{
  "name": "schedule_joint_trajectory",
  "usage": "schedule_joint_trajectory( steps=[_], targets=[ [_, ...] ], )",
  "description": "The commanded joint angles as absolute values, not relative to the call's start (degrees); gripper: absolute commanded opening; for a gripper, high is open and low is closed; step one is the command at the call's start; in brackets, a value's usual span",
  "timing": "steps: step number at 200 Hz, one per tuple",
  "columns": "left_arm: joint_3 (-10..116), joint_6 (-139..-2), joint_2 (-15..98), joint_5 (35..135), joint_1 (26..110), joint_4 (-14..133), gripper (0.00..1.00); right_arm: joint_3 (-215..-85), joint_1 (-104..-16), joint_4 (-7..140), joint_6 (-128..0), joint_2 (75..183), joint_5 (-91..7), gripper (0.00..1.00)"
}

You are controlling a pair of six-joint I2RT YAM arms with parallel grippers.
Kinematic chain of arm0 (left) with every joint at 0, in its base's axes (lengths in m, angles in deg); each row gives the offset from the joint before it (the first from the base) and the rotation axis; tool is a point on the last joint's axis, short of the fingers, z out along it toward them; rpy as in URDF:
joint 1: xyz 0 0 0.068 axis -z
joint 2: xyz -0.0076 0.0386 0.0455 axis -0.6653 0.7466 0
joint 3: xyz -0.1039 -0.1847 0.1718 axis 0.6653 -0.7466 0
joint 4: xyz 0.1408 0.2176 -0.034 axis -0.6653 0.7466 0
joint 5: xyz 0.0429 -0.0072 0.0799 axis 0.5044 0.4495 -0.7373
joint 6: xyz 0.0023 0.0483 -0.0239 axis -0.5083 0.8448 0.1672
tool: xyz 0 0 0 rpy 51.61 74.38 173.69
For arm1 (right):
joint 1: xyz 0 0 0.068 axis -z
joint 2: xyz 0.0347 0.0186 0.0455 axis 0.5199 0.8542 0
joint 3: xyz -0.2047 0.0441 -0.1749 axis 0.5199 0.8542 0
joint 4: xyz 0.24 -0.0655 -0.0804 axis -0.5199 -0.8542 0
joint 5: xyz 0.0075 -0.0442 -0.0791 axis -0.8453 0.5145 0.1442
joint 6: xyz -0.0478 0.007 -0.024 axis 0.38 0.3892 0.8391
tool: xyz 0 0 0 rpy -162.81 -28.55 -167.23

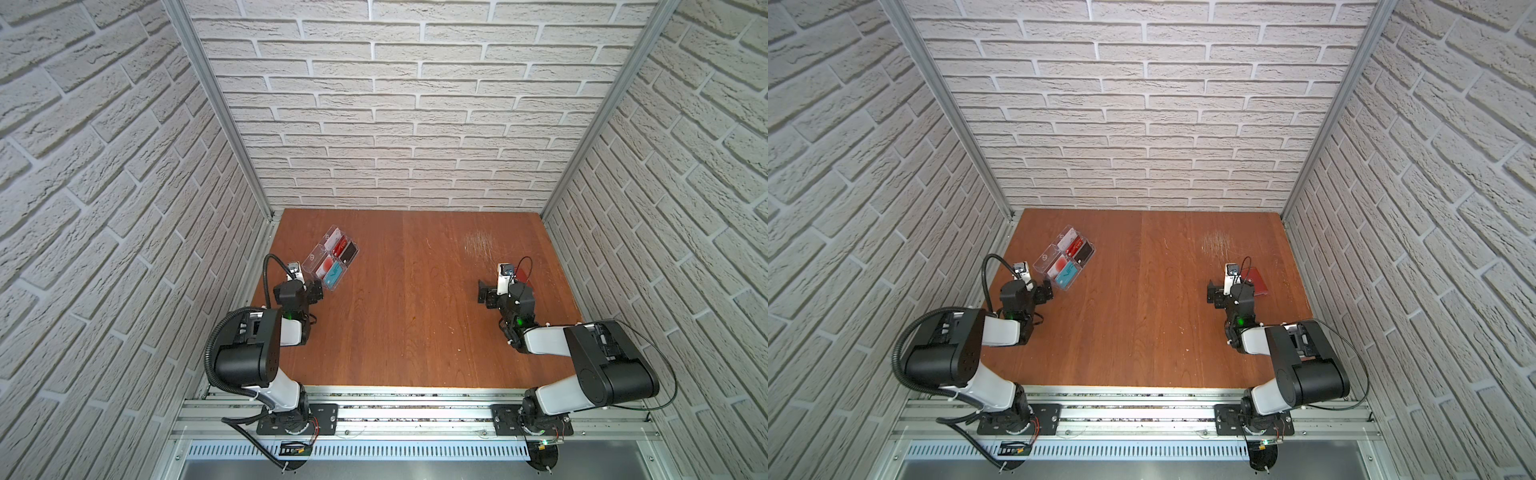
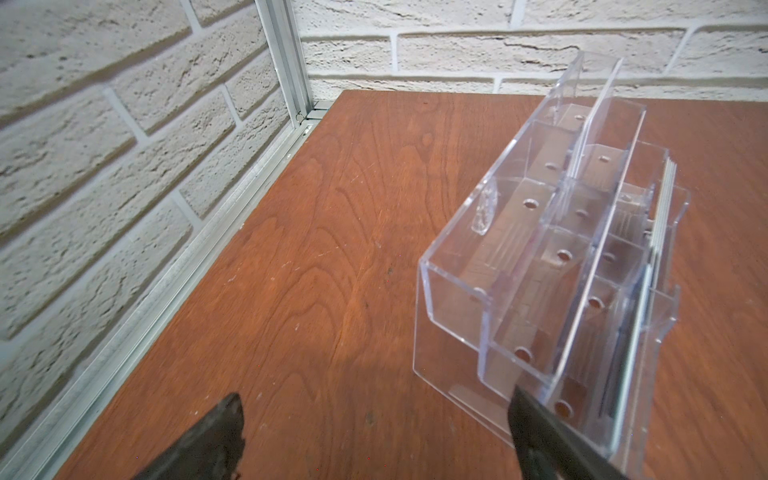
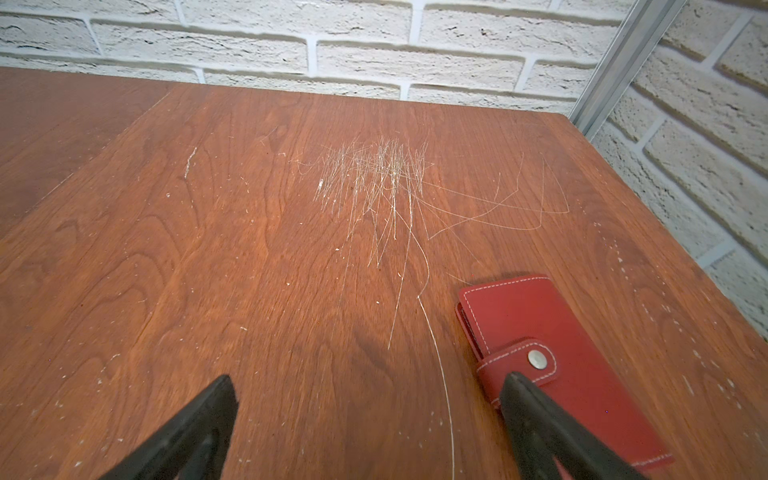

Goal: Take the credit cards out of the card holder

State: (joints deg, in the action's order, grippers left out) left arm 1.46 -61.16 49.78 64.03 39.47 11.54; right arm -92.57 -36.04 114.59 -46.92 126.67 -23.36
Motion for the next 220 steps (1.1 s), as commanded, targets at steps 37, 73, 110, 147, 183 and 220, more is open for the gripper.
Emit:
schedule_joint_trajectory(
  steps=[37, 73, 110, 147, 183, 220],
  targets=[
    [2.09, -60.6, 49.57, 64.15, 39.13, 9.22, 0.98, -93.61, -35.89, 116.53, -46.74, 126.7, -23.88, 1.0],
    [2.17, -60.64, 49.57, 64.42, 39.07, 9.42, 0.98, -93.52, -35.85, 116.61, -46.66, 126.56, -23.92, 1.0],
    [2.17, -60.99, 49.52, 65.92, 38.37, 9.6, 0.98, -93.02, -35.87, 117.25, -46.61, 126.33, -23.9, 1.0],
    [8.83, -62.18, 43.02, 64.08, 37.96, 25.85, 0.98, -98.46, -37.04, 99.39, -46.87, 117.78, -19.84, 1.0],
    [24.45, -68.11, 39.63, 61.93, 36.42, 54.89, 0.98, -102.72, -40.55, 86.59, -48.6, 112.24, -10.42, 1.0],
    [24.23, -78.14, 31.68, 63.32, 36.26, 59.0, 0.98, -113.03, -41.17, 69.39, -58.31, 107.12, -10.67, 1.0]
  ],
)
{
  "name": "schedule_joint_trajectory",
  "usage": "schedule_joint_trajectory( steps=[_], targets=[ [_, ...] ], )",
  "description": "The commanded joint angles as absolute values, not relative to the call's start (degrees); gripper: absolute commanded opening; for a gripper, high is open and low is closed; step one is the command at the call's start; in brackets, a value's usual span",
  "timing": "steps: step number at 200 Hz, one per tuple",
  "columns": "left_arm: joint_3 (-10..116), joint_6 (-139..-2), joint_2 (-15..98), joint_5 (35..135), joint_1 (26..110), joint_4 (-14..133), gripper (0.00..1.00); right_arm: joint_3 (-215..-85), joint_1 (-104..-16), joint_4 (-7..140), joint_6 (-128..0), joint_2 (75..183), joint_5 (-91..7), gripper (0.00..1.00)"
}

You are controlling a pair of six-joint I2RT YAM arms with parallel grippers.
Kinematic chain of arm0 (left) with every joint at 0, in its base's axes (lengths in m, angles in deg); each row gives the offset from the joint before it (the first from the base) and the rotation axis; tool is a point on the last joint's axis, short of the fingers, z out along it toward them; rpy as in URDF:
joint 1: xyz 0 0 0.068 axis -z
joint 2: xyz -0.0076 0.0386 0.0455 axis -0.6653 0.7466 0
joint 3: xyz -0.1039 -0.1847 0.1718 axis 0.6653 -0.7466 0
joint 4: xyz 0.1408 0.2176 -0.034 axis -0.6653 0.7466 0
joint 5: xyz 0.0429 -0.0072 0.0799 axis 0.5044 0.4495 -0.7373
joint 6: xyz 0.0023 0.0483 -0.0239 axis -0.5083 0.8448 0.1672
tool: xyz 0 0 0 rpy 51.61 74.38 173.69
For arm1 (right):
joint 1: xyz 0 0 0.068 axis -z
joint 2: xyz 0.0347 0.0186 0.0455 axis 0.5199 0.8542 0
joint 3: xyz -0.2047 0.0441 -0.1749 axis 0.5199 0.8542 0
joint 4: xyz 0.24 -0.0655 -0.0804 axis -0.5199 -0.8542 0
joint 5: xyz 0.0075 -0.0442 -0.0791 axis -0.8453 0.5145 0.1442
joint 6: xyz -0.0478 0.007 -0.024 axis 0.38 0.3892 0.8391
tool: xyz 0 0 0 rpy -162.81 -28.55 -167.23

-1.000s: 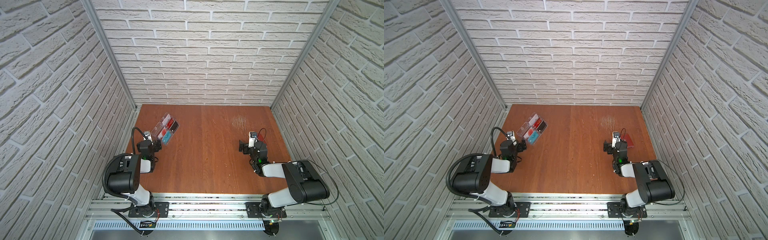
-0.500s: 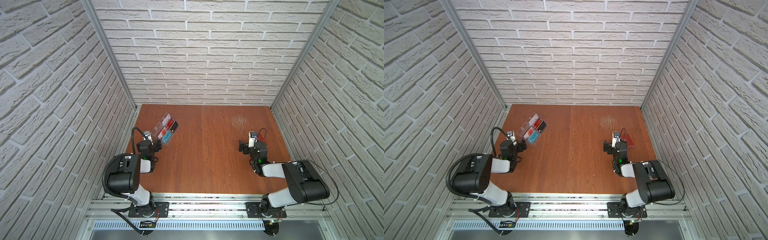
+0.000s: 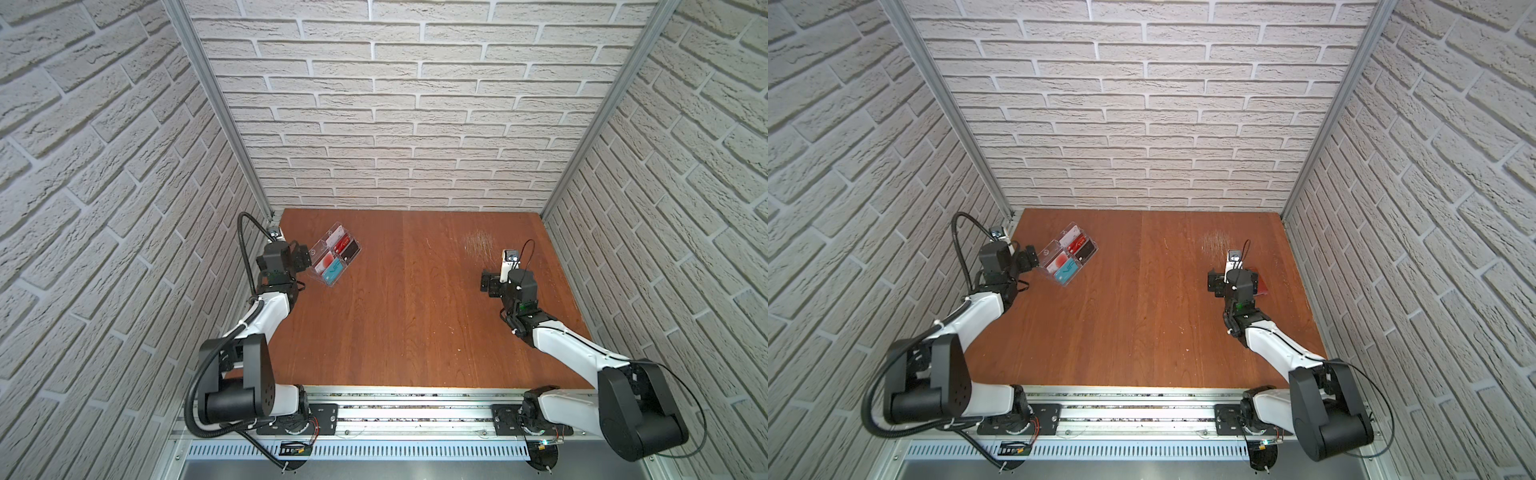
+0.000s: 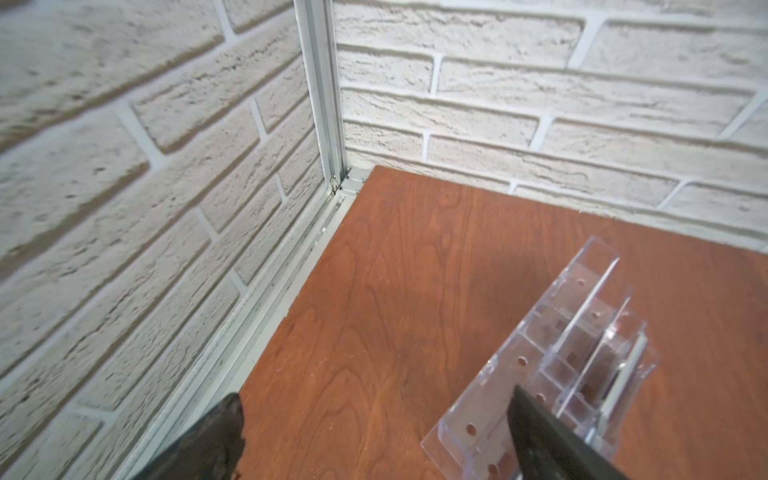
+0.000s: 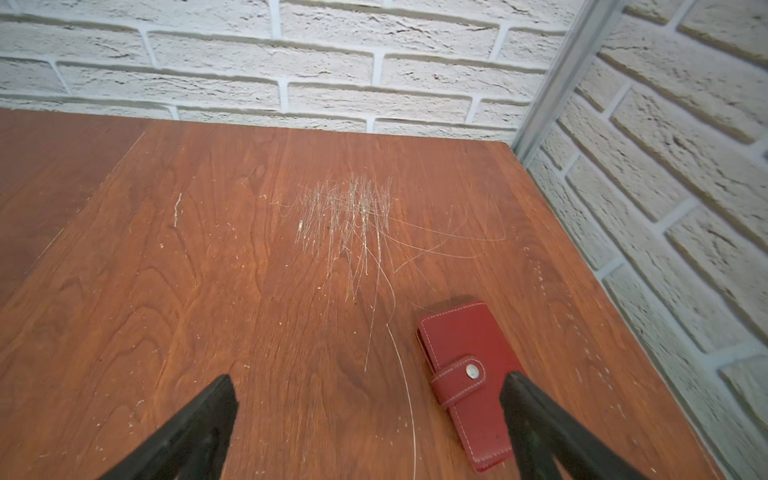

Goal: Take the credit cards out of the card holder

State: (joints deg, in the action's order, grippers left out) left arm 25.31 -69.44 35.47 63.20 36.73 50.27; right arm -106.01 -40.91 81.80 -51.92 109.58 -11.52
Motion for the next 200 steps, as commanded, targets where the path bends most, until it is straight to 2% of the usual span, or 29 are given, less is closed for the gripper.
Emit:
schedule_joint_trajectory(
  steps=[1, 26, 53, 77, 110, 143, 200],
  targets=[
    [24.19, -78.71, 31.53, 63.25, 36.26, 59.09, 0.98, -113.25, -41.17, 69.12, -58.41, 107.22, -11.01, 1.0],
    [22.94, -92.49, 28.7, 65.04, 35.49, 62.58, 0.98, -121.39, -41.26, 63.05, -61.5, 110.9, -22.12, 1.0],
    [23.04, -101.1, 30.16, 71.81, 34.95, 63.62, 0.98, -127.63, -43.14, 65.55, -62.89, 118.71, -35.5, 1.0],
    [23.44, -108.89, 33.18, 73.69, 34.95, 64.12, 0.98, -135.24, -47.86, 65.74, -59.93, 127.44, -38.76, 1.0],
    [24.14, -112.4, 36.67, 71.28, 34.33, 61.86, 0.98, -145.29, -53.59, 67.47, -58.0, 139.12, -43.77, 1.0],
    [26.09, -115.66, 42.26, 73.26, 32.51, 57.83, 0.98, -153.91, -57.43, 72.66, -57.76, 150.43, -48.77, 1.0],
    [32.46, -117.24, 51.34, 77.64, 31.95, 52.91, 0.98, -160.97, -61.2, 78.33, -59.78, 160.8, -50.48, 1.0]
  ],
)
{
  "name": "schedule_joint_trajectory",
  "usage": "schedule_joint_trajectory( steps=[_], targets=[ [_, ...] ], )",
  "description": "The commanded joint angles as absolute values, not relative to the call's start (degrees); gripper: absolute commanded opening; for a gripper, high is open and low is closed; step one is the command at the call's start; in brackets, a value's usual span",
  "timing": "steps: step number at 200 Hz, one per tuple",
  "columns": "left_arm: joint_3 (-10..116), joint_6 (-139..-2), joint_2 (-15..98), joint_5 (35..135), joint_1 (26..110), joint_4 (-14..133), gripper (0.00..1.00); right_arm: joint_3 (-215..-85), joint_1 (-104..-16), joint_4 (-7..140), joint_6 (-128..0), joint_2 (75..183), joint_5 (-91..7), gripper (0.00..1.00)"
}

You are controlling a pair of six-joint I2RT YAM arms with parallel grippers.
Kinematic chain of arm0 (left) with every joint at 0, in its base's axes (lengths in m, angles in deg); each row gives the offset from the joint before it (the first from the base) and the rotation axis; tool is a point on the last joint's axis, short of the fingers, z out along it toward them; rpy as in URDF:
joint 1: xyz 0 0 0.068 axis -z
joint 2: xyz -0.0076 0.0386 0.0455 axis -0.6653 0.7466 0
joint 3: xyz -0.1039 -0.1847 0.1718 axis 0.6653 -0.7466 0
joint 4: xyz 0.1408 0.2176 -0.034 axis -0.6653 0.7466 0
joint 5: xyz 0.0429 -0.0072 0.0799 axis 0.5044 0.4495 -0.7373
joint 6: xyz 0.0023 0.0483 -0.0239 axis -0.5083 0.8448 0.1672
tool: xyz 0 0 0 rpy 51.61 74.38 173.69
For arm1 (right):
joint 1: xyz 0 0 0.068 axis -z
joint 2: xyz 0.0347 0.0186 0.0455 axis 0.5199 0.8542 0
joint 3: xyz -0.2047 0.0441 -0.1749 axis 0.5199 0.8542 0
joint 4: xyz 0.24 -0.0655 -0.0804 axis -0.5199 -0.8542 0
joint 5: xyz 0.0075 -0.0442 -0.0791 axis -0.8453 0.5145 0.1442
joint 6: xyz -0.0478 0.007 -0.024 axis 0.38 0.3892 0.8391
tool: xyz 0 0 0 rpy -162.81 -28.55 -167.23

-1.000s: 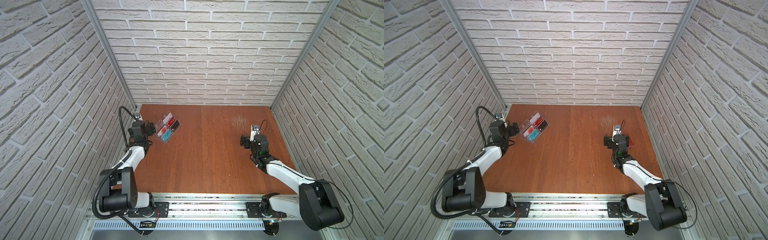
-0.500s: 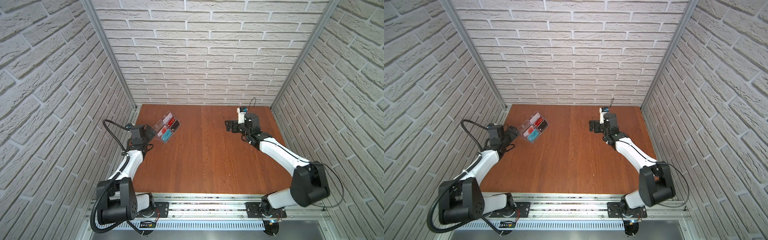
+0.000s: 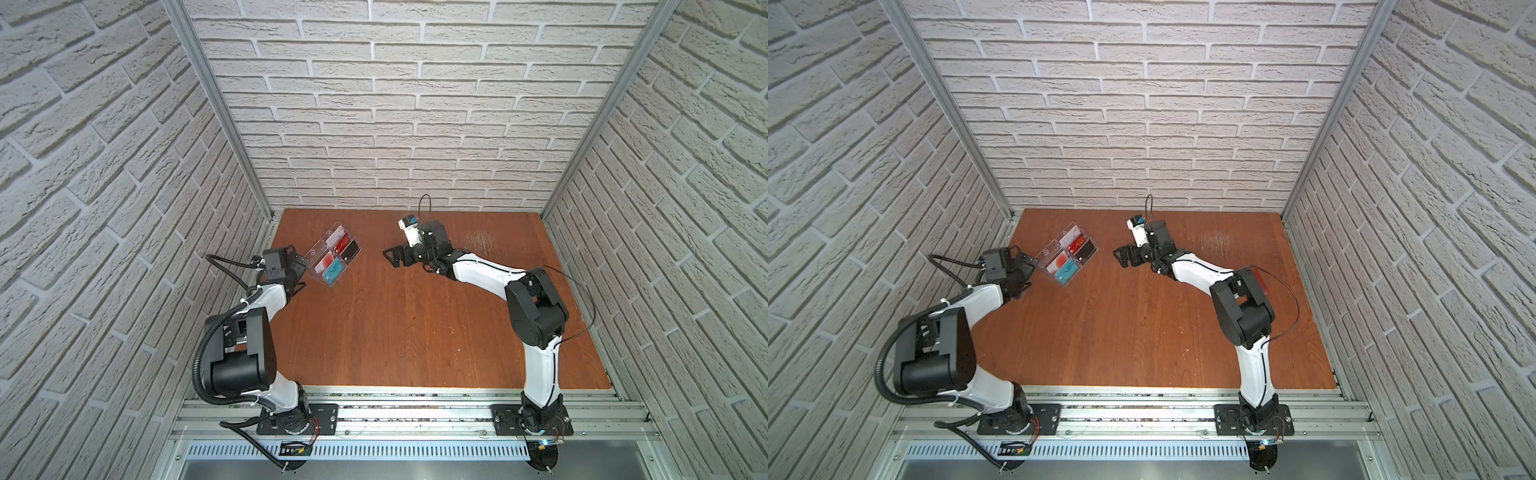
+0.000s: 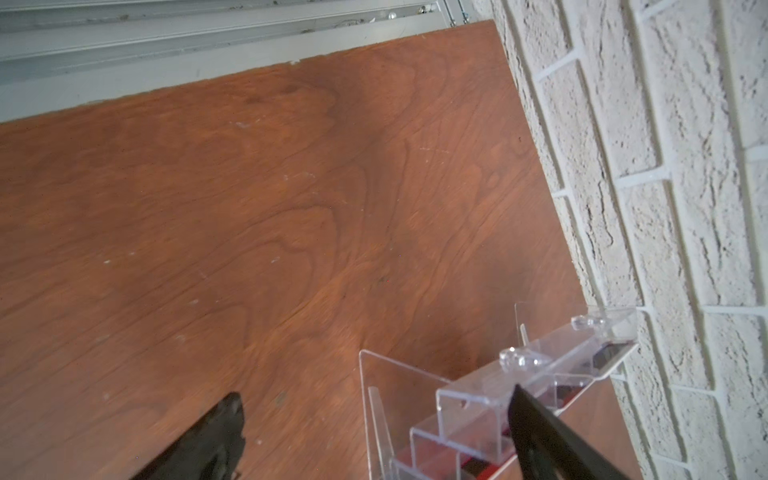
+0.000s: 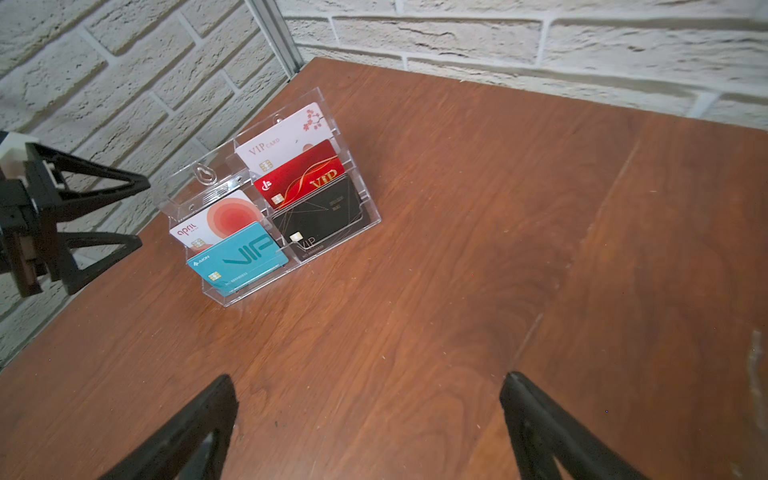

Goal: Take the credit cards out of the card holder

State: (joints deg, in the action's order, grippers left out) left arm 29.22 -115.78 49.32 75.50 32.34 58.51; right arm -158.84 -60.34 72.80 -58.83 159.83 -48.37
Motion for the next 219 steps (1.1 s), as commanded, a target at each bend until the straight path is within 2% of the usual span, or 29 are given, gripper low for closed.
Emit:
schedule_joint_trajectory(
  steps=[1, 50, 92, 219],
  targets=[
    [32.61, -117.2, 51.42, 77.66, 31.95, 52.88, 0.98, -161.08, -61.25, 78.33, -59.85, 160.95, -50.56, 1.0],
    [39.6, -115.66, 58.25, 82.31, 31.77, 52.0, 0.98, -163.09, -61.92, 78.31, -60.88, 163.63, -49.78, 1.0],
    [49.0, -111.85, 65.23, 85.42, 31.77, 58.38, 0.98, -162.78, -61.78, 76.86, -60.05, 163.21, -47.76, 1.0],
    [65.29, -96.46, 77.41, 92.49, 37.55, 59.52, 0.98, -154.58, -58.27, 75.31, -59.22, 155.36, -46.38, 1.0]
  ],
)
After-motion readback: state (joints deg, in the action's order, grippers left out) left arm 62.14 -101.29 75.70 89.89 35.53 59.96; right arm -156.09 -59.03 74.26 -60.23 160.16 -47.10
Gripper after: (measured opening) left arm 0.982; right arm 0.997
